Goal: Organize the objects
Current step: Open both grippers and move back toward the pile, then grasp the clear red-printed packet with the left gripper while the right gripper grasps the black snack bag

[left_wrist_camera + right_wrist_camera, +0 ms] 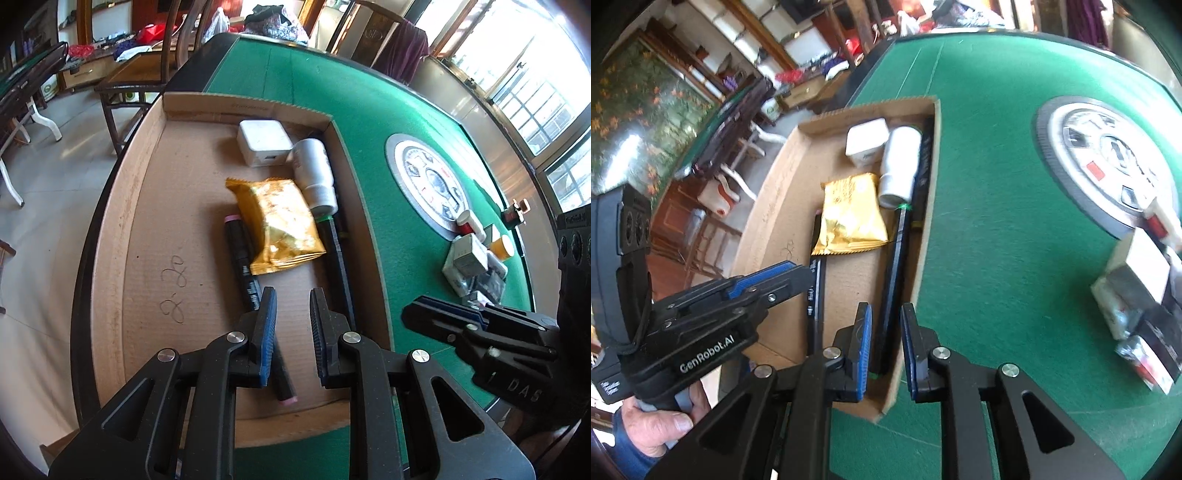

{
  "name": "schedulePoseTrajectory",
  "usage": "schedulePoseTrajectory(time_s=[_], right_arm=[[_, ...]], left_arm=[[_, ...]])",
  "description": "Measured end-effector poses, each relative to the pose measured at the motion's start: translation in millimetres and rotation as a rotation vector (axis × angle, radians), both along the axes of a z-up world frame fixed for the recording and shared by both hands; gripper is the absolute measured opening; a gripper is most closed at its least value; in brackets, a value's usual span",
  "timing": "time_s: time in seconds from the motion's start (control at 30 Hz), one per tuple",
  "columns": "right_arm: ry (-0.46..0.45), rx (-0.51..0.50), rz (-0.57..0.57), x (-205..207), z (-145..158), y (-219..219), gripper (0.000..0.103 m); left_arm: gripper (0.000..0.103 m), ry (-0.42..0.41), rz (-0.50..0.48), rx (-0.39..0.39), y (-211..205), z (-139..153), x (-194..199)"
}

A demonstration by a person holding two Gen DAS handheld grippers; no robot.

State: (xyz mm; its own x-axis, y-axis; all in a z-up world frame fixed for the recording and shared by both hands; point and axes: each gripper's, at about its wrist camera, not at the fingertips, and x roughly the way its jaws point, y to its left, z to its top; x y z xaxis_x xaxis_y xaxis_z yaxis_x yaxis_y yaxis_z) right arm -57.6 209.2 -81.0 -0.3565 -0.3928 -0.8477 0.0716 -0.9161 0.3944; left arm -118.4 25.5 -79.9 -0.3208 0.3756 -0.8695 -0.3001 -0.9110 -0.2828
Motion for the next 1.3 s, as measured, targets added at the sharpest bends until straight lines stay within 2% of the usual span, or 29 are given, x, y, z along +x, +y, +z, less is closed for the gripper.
schedulePoseTrajectory(time_s=[0.13,0.27,0.37,0.5,0.6,0.63,0.73,0.9,1.0,1.17,1.2,1.3], right_arm=[[0.019,-0.047,-0.107,13.2,10.9,50.5,0.016],[0.015,-0.074,-0.257,26.1,12.9,124.9,0.016],[-0.026,-0.088,-0.363,39.0,3.8,180.9,0.017],[-0.097,-0.151,-0.401,62.5,-15.4,219.5,0.017],[-0.139,-0.17,-0.424,71.9,-32.6,231.9,0.017],[-0.128,-0.204,-0.435,74.1,-36.2,238.0,0.015],[-0.101,-0.195,-0.42,73.1,-36.2,239.5,0.015],[-0.149,-0.254,-0.272,71.6,-36.8,213.9,0.017],[-0.102,-0.199,-0.315,73.7,-29.8,223.1,0.017],[-0.175,-0.158,-0.342,75.7,-50.0,234.4,0.021],[-0.183,-0.165,-0.344,76.8,-52.0,233.1,0.021],[-0.241,-0.325,-0.237,77.2,-58.2,207.6,0.021]], left_arm=[[0.016,0.009,-0.035,0.008,22.9,9.5,10.4],[0.016,0.002,-0.093,0.017,54.4,13.2,22.7],[0.016,0.002,-0.136,0.009,77.7,14.1,33.6],[0.016,-0.012,-0.174,0.009,101.5,11.1,45.1],[0.016,-0.024,-0.189,0.007,116.5,8.2,51.3],[0.016,-0.027,-0.195,0.006,121.5,7.3,53.1],[0.016,-0.034,-0.211,0.006,134.2,5.7,58.2],[0.016,-0.036,-0.224,0.01,148.1,6.2,61.3],[0.016,-0.036,-0.219,0.008,149.8,6.0,62.1],[0.016,-0.049,-0.214,0.0,147.5,2.2,63.6],[0.016,-0.05,-0.211,0.0,146.8,1.6,63.7],[0.016,-0.052,-0.2,-0.001,143.9,0.5,62.9]])
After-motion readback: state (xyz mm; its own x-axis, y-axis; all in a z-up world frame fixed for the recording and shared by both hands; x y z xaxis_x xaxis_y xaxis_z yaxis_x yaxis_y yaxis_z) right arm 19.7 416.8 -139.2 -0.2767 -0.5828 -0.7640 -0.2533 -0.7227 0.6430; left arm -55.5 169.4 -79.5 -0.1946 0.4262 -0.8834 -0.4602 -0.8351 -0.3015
